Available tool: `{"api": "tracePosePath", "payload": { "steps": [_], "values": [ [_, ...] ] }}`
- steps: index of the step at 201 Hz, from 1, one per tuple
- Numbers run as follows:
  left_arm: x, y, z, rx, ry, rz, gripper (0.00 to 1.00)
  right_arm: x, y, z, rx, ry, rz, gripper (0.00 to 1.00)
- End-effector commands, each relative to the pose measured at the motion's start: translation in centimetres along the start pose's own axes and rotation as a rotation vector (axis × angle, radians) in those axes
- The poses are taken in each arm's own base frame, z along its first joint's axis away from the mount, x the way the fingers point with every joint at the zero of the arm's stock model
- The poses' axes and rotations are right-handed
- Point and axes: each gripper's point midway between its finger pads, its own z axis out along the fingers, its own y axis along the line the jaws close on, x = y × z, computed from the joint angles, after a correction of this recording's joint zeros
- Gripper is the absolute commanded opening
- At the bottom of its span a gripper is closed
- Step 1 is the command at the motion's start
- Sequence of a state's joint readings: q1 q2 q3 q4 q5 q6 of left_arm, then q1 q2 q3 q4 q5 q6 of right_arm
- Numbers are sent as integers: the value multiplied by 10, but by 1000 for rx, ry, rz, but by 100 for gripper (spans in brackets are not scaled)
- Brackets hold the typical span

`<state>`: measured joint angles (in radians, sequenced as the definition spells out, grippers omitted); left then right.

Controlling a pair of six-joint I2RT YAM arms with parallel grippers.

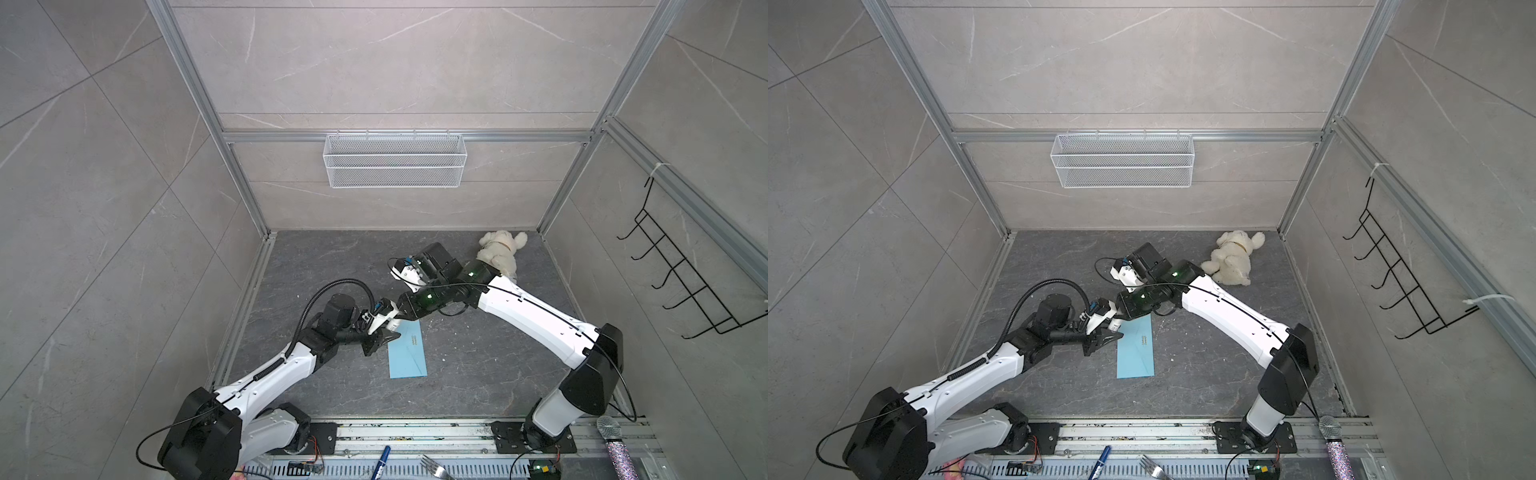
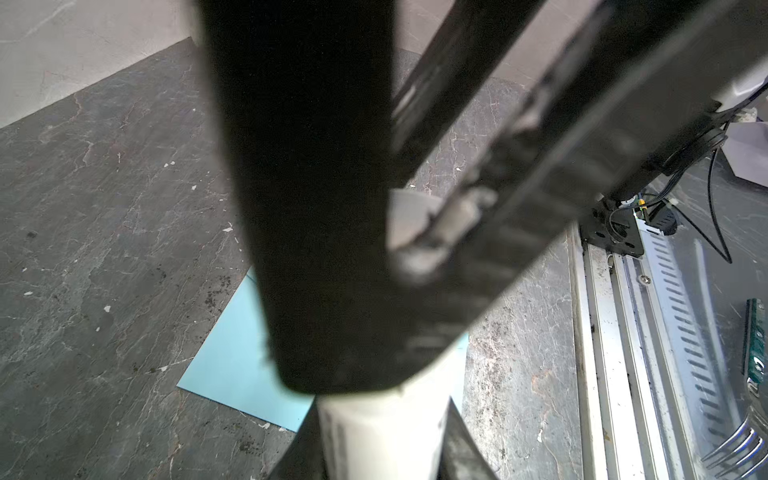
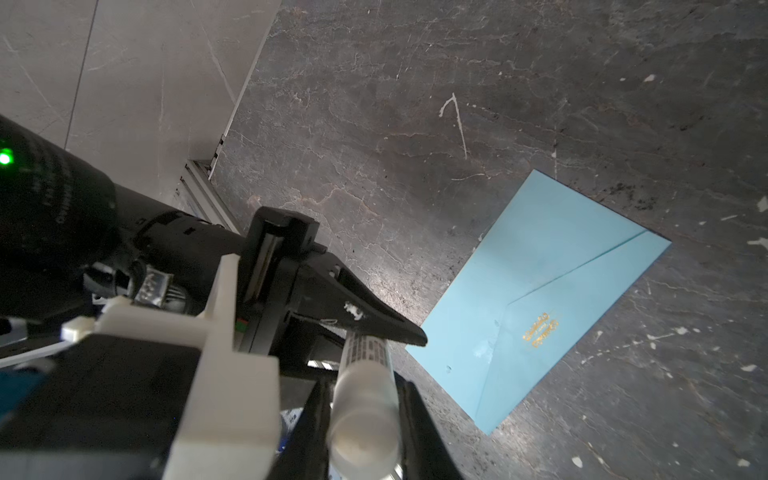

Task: Place the letter into the envelope and seal it
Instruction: 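Press the cap down onto the glue stick held by the left gripper, then open and withdraw the right gripper while the left gripper lifts the capped stick away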

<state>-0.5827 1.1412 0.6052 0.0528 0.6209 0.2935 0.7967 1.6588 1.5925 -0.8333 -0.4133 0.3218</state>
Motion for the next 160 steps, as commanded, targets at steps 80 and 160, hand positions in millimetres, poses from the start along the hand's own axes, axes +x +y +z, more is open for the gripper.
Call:
{"api": "tracePosePath", "payload": {
  "steps": [80,160],
  "values": [
    [-92,25,-22,-155,-247,151,0,-67,41,-122,186,-355,-182,72],
    [-88,82,-45,-433,-12,-277,0,-79,-3,-190,459,-662,-127,91]
  ]
}}
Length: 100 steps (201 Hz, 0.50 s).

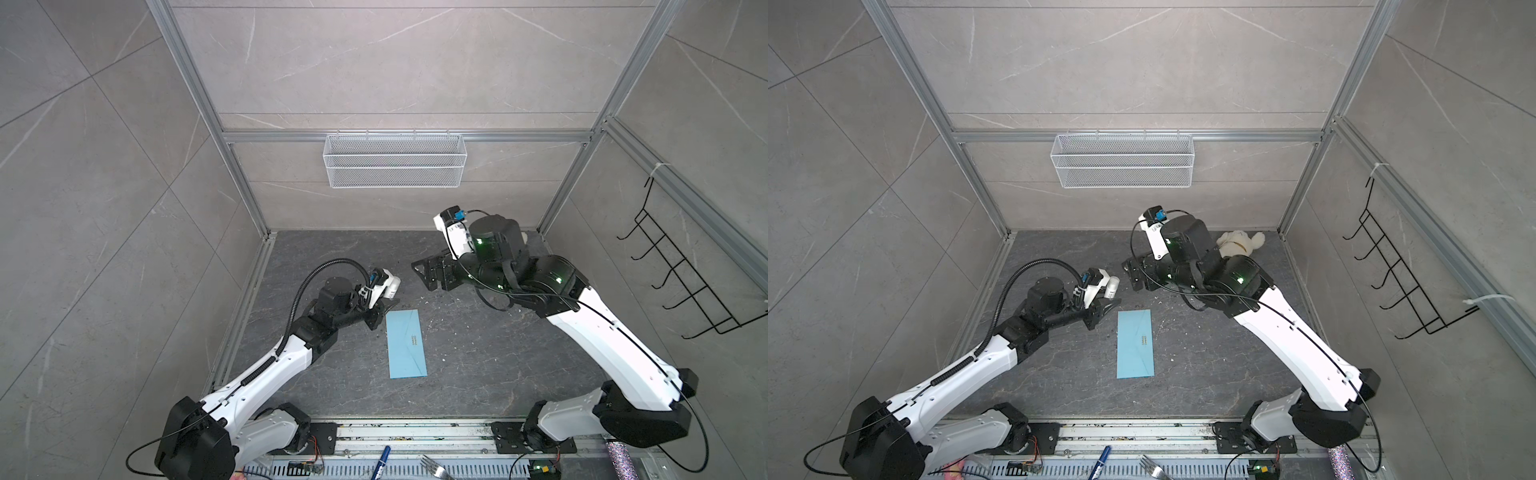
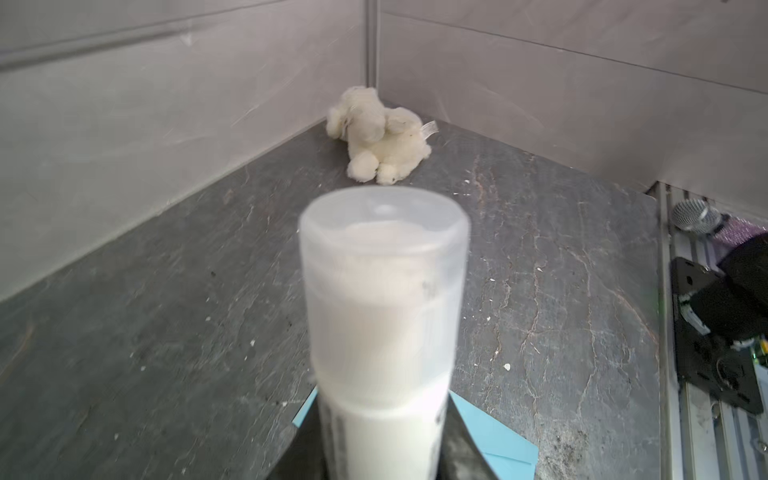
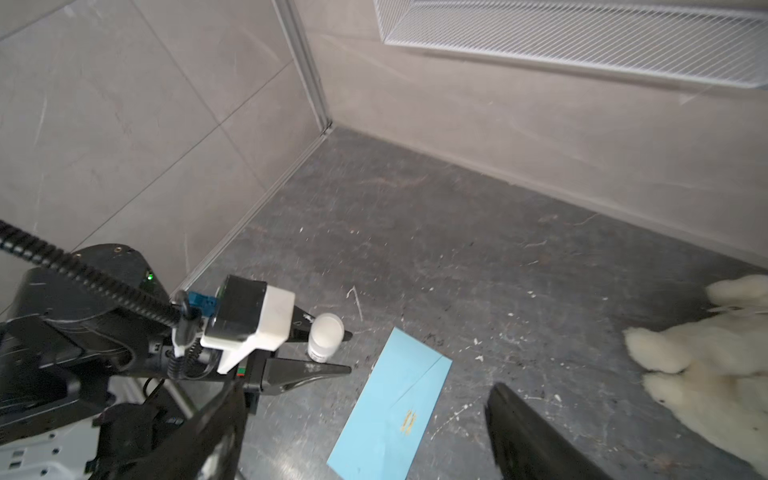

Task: Place the letter into the envelope and seal it
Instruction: 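Open and withdraw the right gripper while the left gripper lifts the capped stick away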

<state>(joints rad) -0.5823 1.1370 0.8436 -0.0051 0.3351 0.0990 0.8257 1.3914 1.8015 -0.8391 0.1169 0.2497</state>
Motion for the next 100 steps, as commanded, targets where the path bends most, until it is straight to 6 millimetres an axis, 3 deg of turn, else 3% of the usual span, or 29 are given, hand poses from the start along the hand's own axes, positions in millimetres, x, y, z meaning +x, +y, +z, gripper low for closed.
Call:
{"api": "tracePosePath", "payload": {
  "steps": [1,46,52,100],
  "values": [
    [-6,27,-7,-137,114,-154,0,-4,-24,6,124,-62,8,91],
    [0,78,-15,-245,256,-328,0,12,-51,9,265,-75,16,92],
    [2,85,-16,-256,278,-352,0,15,-53,10,278,-70,15,97],
    [40,144,-17,-366,459,-536,0,36,-60,21,299,-37,17,99]
  ]
}}
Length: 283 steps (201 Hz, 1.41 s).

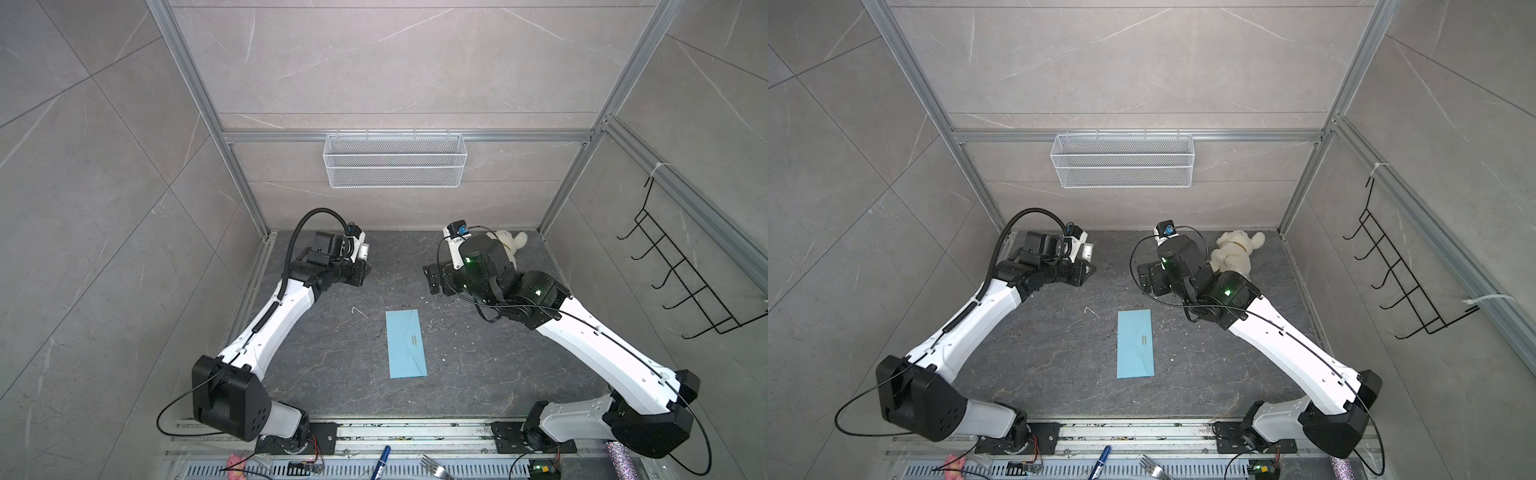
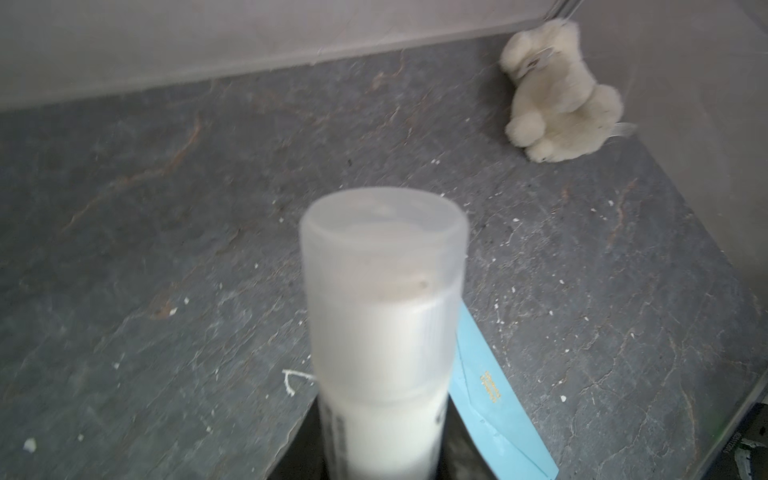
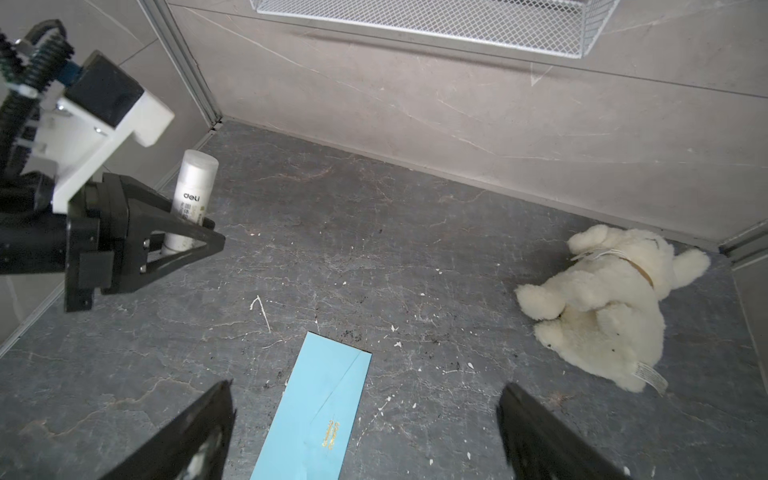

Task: Place the letter into the envelope and seal it
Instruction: 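Open and withdraw the right gripper while the left gripper lifts the capped stick away, then lower the capped glue stick with the left gripper and release it on the table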

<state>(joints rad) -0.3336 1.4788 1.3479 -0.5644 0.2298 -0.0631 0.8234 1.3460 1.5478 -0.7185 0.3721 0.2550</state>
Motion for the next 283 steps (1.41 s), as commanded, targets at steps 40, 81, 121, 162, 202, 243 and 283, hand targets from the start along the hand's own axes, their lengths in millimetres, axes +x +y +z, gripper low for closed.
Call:
{"api": "tracePosePath", "payload": {
  "steps": [40,81,121,162,202,243,283],
  "values": [
    [37,80,31,-147,245,-256,0,5,-14,-2,53,-41,36,99],
    [56,112,52,-203,333,-331,0,16,-20,-1,75,-26,27,99],
    [73,128,73,-248,408,-356,0,24,-25,-1,87,-21,31,99],
    [83,142,86,-296,464,-354,0,31,-31,-2,110,-13,26,99],
    [93,154,96,-333,509,-348,0,37,-33,-1,117,-4,21,99],
    [105,163,105,-364,562,-340,2,43,-34,-1,121,5,15,99],
    [112,167,111,-376,585,-340,6,46,-37,-1,129,9,12,99]
  ]
}}
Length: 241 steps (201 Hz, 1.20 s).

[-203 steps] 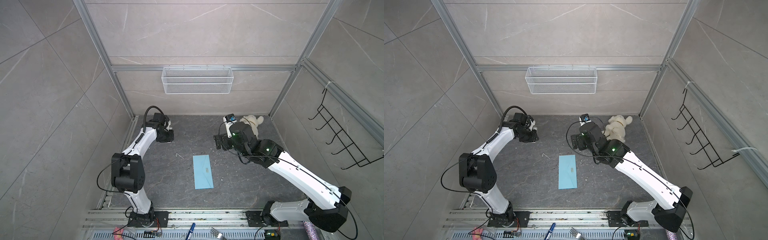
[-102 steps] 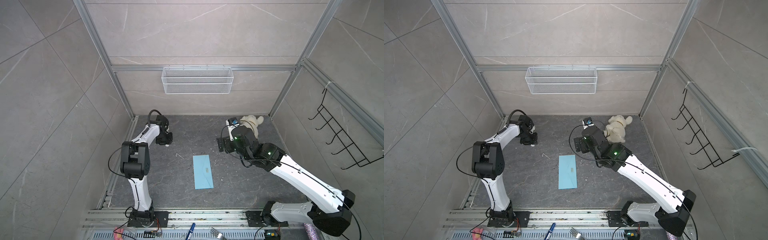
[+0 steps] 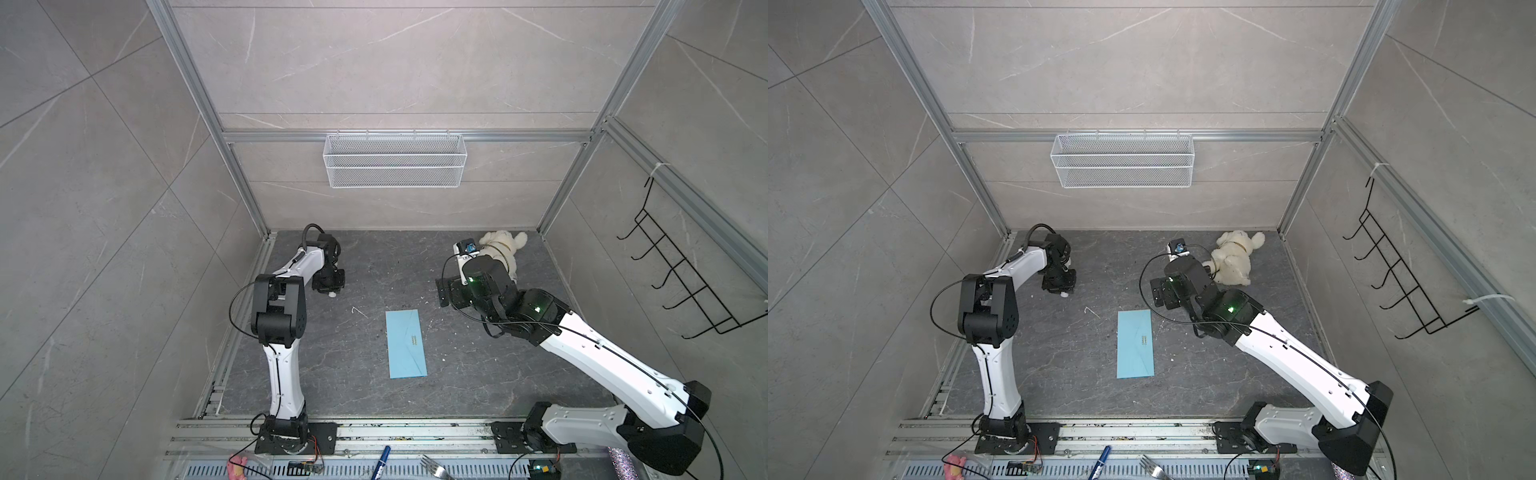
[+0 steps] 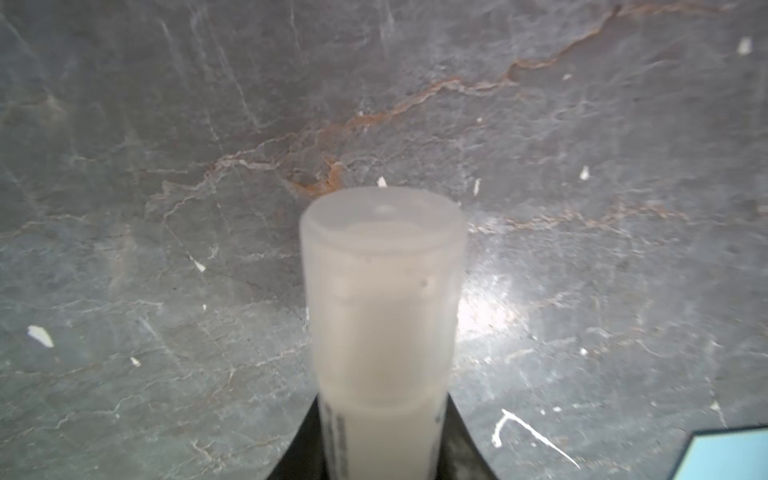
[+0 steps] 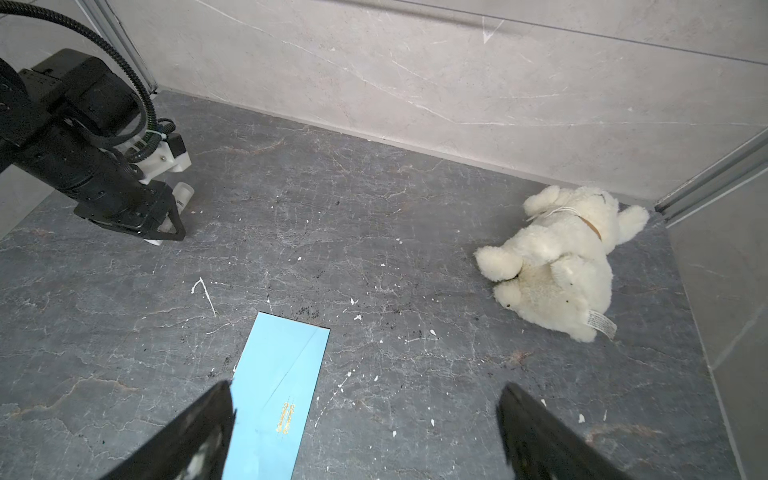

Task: Place the letter into the envelope and seal it
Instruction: 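Lower the capped glue stick with the left gripper and release it on the table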

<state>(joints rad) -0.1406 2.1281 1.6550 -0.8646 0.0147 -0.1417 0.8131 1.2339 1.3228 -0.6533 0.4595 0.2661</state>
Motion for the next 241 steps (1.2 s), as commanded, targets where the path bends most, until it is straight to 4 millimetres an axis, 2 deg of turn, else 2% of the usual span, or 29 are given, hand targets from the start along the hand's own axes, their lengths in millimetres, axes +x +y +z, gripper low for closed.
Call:
{"api": "tracePosePath", "payload": {
  "steps": [1,114,241],
  "values": [
    [-2,4,-5,-23,6,2,6,2,-8,-4,24,-10,16,99],
    [10,8,18,-33,69,-10,17,12,-12,1,55,11,-6,99],
    [16,7,27,-19,92,-32,29,18,-15,6,78,32,-29,99]
  ]
}}
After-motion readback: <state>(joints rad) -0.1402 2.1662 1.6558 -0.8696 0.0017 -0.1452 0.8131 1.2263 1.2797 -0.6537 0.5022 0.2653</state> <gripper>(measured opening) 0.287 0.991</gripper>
